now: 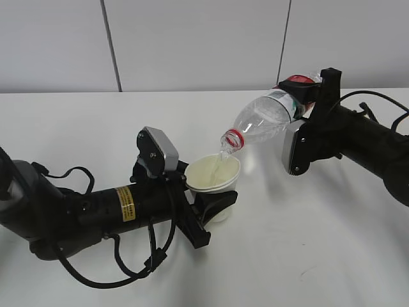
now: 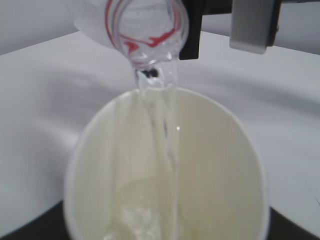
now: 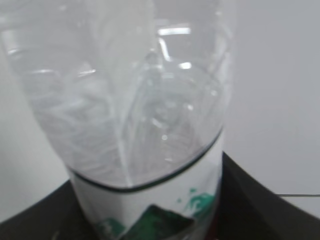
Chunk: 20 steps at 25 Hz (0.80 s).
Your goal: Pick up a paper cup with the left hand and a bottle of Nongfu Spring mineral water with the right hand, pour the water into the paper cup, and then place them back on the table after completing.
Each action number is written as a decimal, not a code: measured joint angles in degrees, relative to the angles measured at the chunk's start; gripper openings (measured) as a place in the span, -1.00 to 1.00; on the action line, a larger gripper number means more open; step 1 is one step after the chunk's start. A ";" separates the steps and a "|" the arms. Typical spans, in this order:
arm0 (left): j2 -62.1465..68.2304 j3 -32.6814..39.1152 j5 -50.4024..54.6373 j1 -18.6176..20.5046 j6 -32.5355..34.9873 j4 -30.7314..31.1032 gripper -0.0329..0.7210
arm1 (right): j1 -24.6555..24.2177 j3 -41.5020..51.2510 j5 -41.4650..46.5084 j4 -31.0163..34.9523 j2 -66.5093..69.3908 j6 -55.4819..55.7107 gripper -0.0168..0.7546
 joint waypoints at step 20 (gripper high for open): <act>0.00 0.00 0.39 0.00 0.00 0.04 0.11 | 0.00 0.00 -0.26 0.00 0.00 -0.25 0.14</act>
